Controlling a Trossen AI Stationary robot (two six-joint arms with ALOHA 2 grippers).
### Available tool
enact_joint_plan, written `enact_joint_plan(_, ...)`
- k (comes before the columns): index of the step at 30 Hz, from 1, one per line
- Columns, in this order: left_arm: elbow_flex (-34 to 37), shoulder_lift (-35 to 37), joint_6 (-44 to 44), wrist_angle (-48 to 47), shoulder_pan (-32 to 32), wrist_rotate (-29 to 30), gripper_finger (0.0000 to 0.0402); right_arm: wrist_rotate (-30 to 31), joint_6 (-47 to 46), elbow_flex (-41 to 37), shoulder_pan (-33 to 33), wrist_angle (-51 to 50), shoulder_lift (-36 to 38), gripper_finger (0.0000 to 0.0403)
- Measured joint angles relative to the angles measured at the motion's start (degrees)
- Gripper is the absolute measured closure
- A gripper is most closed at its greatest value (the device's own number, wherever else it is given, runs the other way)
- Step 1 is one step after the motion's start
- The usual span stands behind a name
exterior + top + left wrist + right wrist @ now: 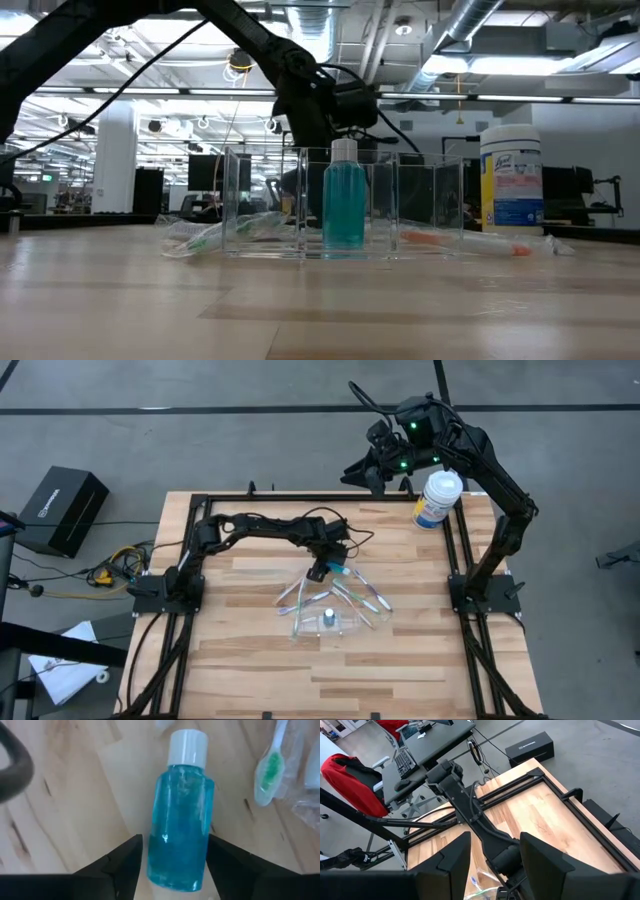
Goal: Pick & Place toothbrushing station
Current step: Put the blue mouthwash into the transparent organizer
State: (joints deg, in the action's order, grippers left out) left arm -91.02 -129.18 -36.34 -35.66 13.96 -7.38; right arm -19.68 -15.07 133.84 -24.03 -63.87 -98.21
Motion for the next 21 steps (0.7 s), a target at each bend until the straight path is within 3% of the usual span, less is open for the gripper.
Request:
enact_joint_plan(3,0.0,-0.2,0.9,0.1,-0.2,-0.7,0.0218,0.0,0.0,0.0,0.0,-0.4,0.0,0.0242)
enact_joint_plan(10,0.4,0.8,4.6,0.9,0.3,-2.8,0.0321,0.0,0.0,0.0,0.0,-0.3,0.0,0.0242)
enact_joint_plan(21,0.6,9.2,17.2,4.0,5.4,-11.1,0.0314,0.0,1.1,0.0,-0.5,1.7,0.0,0.0242)
